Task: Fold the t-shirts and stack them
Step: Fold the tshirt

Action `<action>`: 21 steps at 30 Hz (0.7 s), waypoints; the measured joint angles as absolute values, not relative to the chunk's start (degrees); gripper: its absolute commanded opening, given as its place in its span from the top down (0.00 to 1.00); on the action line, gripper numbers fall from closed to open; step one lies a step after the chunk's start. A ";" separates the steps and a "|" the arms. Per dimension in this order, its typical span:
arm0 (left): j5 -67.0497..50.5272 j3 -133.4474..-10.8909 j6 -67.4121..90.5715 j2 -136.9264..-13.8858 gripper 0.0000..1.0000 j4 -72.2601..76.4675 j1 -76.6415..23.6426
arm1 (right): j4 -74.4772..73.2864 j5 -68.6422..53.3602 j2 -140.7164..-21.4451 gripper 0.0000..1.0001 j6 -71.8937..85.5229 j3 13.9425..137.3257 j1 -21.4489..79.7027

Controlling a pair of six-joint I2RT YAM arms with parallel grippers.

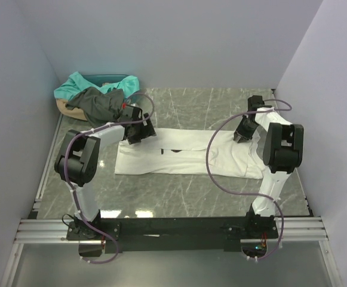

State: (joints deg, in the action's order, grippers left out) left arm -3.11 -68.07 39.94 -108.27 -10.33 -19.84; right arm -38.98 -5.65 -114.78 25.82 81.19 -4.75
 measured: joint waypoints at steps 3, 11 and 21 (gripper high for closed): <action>-2.48 -66.76 40.10 -107.26 0.09 -10.15 -20.38 | -39.24 -5.39 -116.95 0.67 25.82 84.16 -4.75; -0.64 -60.03 43.77 -101.58 0.09 -11.38 -24.43 | -44.75 -4.25 -125.82 0.66 25.69 98.39 -4.73; -3.95 -52.95 49.54 -94.48 0.09 -14.04 -31.31 | -48.82 -5.91 -135.94 0.66 25.69 116.60 -4.73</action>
